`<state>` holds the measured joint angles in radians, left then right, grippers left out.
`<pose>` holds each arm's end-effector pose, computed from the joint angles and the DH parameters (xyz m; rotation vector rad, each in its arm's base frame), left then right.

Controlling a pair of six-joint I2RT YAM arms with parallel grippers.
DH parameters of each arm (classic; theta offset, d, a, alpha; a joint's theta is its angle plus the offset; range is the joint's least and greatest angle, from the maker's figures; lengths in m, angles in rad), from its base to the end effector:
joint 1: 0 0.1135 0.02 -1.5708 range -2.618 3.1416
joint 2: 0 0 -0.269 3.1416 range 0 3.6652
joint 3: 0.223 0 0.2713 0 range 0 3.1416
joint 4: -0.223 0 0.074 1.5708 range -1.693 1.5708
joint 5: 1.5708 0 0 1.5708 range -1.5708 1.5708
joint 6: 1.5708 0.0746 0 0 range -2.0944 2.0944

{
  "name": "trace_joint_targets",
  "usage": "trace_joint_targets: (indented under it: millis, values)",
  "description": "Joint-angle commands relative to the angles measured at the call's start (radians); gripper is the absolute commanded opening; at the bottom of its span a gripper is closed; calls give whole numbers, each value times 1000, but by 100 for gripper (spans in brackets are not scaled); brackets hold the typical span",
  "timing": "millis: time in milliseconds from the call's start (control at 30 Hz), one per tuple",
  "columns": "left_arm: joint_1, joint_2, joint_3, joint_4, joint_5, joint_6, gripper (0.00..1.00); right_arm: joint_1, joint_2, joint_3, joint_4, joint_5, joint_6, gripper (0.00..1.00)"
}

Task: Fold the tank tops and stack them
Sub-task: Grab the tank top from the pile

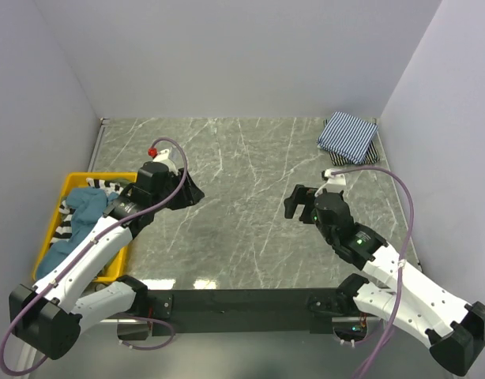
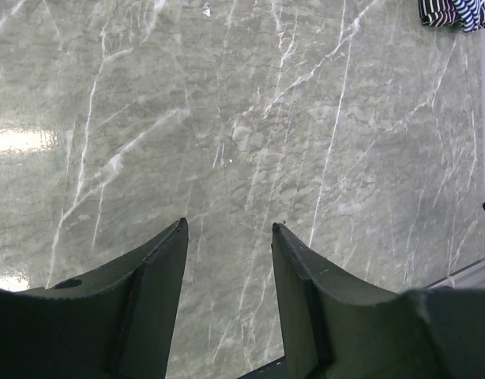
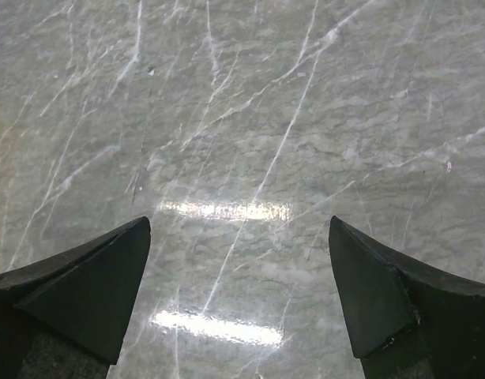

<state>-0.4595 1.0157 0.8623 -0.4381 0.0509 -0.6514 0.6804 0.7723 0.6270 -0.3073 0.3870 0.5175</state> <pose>0.2422 -0.1241 0.2782 -0.1847 2.2373 -0.6794 0.1938 0.1206 0.2597 0.0814 2.0062 0.3805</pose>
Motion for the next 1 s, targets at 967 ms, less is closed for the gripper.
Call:
trace_joint_targets:
  millis: [967]
  values:
    - [505, -49, 73, -475, -714, -605, 80, -2, 39, -13, 25, -91, -4, 100]
